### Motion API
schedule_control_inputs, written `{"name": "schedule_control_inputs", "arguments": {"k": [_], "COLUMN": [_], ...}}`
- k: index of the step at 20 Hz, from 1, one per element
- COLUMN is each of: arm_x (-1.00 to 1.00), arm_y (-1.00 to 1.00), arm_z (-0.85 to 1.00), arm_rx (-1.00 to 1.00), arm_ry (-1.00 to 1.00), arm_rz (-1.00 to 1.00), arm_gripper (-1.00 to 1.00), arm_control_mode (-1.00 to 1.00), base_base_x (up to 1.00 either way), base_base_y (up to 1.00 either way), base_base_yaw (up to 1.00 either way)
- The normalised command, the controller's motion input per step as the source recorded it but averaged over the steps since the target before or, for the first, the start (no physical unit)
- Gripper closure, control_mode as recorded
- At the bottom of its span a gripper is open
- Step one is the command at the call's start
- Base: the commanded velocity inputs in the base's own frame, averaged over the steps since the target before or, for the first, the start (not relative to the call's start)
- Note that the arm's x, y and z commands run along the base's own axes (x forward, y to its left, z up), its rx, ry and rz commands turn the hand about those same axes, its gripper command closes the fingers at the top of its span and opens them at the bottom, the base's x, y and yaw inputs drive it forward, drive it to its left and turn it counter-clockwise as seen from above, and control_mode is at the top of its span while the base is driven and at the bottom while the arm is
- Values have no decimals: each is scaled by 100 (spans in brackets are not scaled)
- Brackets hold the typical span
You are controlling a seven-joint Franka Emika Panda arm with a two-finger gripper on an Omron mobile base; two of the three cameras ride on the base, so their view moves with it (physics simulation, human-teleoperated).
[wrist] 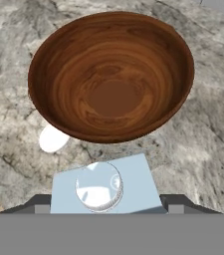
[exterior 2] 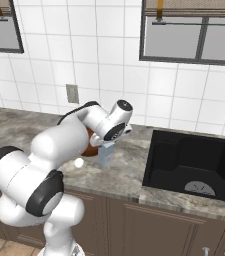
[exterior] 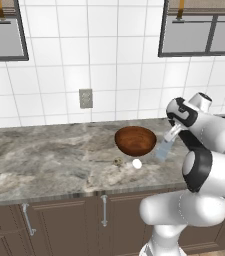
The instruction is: Gather the eggs and milk located in the vicinity of the sink area and place them right next to the bowl.
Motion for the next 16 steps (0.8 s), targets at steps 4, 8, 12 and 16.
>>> {"name": "schedule_control_inputs", "arguments": {"k": [4,8,12,16], "arm_x": [-6,-1,-3,-6], "arm_y": [19,12,2,0], "arm_z": [0,-1,-7,-8], "arm_rx": [0,0,0,0], "arm_ry": [0,0,0,0], "arm_rz": [4,3,3,3], "arm_gripper": [100,100,100,100], "arm_control_mode": [-100,-100,-100,-100], "base_base_x": [0,0,0,0], "base_base_y": [0,0,0,0], "base_base_yaw": [0,0,0,0]}}
